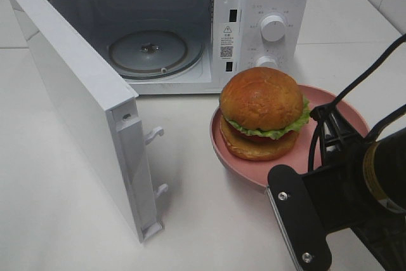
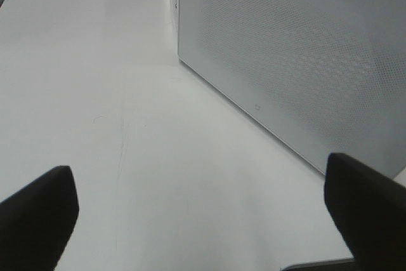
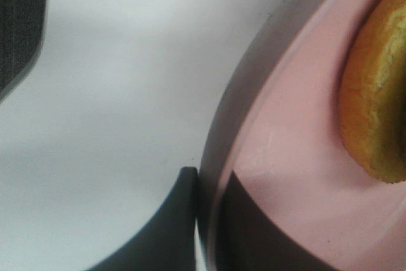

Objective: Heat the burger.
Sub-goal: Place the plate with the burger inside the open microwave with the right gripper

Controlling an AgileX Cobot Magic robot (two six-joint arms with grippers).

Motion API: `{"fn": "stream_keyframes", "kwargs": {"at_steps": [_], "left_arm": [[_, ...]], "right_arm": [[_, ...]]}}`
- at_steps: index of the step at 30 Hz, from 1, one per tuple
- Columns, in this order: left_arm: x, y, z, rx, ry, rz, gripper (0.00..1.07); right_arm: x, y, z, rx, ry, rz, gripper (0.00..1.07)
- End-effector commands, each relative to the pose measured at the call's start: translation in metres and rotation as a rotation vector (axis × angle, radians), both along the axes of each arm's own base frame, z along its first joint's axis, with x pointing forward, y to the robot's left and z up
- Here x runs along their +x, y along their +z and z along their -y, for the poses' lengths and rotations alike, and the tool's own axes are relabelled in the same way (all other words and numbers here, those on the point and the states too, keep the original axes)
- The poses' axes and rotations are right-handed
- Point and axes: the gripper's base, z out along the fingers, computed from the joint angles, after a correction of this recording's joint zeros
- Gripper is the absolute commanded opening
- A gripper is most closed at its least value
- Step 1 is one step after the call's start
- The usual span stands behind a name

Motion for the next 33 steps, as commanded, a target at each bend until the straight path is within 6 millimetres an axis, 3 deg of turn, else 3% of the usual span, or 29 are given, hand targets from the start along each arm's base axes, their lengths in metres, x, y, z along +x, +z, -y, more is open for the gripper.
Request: {"fn": "stream_keyframes", "kwargs": {"at_steps": [1,23,33], "left_arm": [[-0.003,0.000,0.000,-0.001,0.006,0.031,0.98],[-0.003,0.000,0.000,-0.001,0.006,0.031,0.98],[-0.003,0.000,0.000,-0.001,0.006,0.031,0.98]], "right_arm": [[0.008,0.003,0.001,0.012,0.069,0.049,0.00],[0.043,0.005,0.015,0.061,0.296,0.005,0.00],[0.068,0.006,0.008,0.068,0.373,-0.027,0.00]]}}
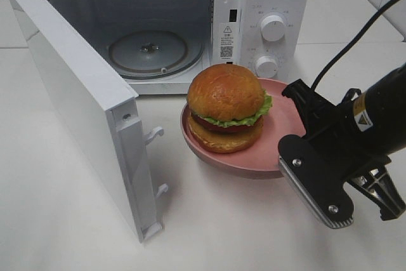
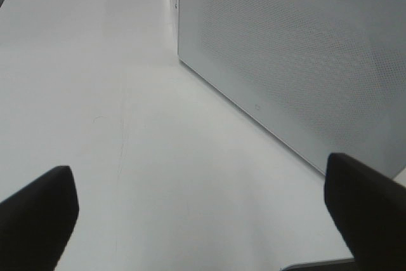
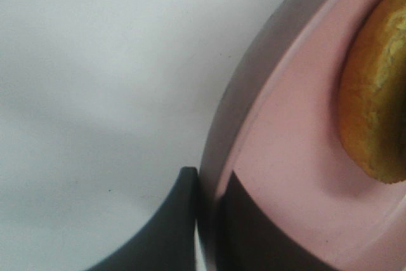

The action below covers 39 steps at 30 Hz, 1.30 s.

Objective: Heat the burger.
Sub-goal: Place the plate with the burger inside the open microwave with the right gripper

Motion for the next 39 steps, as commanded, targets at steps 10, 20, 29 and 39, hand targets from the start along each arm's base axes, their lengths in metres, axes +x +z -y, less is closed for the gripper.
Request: {"fn": "stream_keyframes", "kwargs": {"at_steps": [10,20,29,39], "left_arm": [[-0.003,0.000,0.000,-0.001,0.006,0.030,0.98],[-0.003,0.000,0.000,-0.001,0.006,0.030,0.98],[-0.003,0.000,0.000,-0.001,0.006,0.030,0.98],[-0.003,0.000,0.000,-0.001,0.006,0.030,0.98]], "right_arm": [[0.031,0.014,-0.023,0.081,0.106,0.070,0.00],[0.050,0.013,-0.035,0.068,0.122,0.084,0.00],[0.074,0.014,-0.053,0.081,0.120,0.094,0.00],[0.093,0.010,-0.066,0.098,0.108,0.090,0.00]]}}
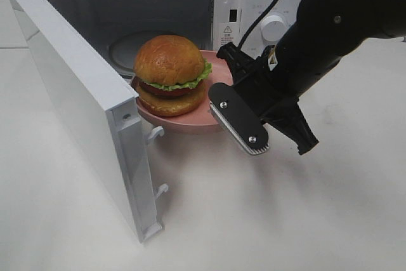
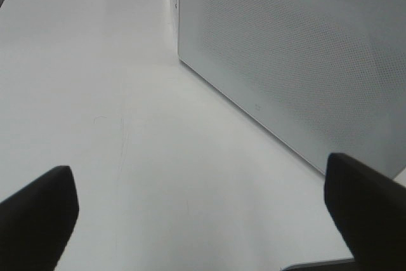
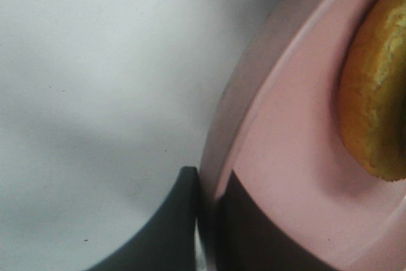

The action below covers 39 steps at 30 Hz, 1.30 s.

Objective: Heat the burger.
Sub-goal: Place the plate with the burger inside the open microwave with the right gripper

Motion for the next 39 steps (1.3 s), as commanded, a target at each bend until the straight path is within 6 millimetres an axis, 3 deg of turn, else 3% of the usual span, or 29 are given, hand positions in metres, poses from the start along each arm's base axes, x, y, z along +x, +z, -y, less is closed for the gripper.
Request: {"fn": "stream_keyframes", "kwargs": {"at_steps": [1,39], "left_arm": [[-0.003,0.000,0.000,-0.001,0.006,0.030,0.98],[-0.003,0.000,0.000,-0.001,0.006,0.030,0.98]], "right_arm": [[0.014,0.011,-0.009,0.061,-0.008,0.070,0.00],[0.094,0.004,-0.061,0.130,-0.111,0.102,0.00]]}}
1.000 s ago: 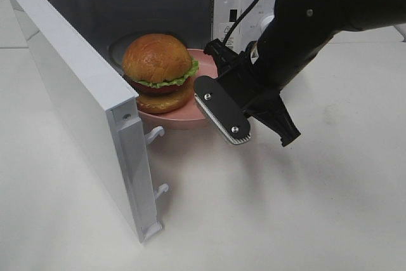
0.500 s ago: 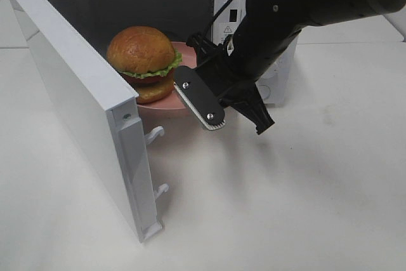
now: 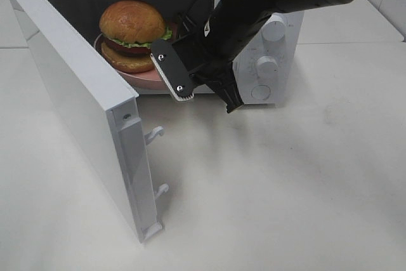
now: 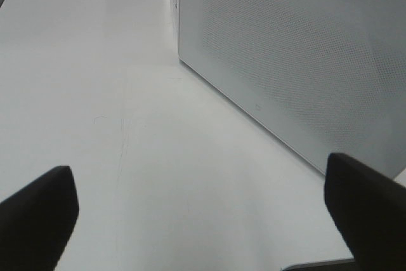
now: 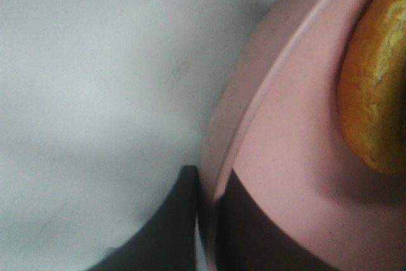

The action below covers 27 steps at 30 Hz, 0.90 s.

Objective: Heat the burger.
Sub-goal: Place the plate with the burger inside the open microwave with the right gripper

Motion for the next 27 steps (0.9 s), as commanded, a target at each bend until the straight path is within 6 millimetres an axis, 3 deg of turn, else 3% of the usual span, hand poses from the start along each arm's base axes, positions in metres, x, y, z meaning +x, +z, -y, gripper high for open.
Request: {"fn": "stream_keyframes", "kwargs": {"at_steps": [1,27], "left_arm": [[-0.003,0.000,0.000,-0.001,0.006,0.030,0.98],[-0.003,0.000,0.000,-0.001,0.006,0.030,0.98]], "right_arm": [[0.012,0.009,0.003,0.025,-0.035,0.040,0.00],[0.063,-0.010,-0.035,-0.003,-0.148,0.044,0.00]]}}
